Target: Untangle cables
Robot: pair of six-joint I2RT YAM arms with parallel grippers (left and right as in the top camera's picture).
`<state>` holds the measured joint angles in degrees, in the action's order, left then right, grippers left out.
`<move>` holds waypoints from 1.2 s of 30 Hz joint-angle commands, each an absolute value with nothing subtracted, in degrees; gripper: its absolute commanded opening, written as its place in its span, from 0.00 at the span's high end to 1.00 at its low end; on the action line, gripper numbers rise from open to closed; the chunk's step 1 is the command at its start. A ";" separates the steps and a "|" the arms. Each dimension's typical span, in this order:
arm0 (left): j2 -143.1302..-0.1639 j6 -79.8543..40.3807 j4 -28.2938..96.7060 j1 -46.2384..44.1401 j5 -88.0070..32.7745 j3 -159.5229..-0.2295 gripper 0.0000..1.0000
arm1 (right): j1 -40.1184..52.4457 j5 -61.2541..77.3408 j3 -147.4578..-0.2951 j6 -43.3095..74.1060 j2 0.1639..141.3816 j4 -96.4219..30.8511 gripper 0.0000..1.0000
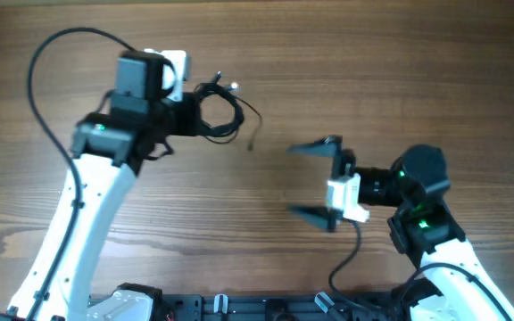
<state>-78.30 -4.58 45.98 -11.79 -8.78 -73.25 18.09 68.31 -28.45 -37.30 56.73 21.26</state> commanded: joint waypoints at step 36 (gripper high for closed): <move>-77.80 14.55 51.83 -5.89 -38.11 -74.04 0.96 | 25.39 41.28 -49.98 34.48 78.67 15.16 0.25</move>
<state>-78.30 14.31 51.24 -5.28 -35.88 -73.25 23.75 43.44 -49.43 33.04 75.40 10.44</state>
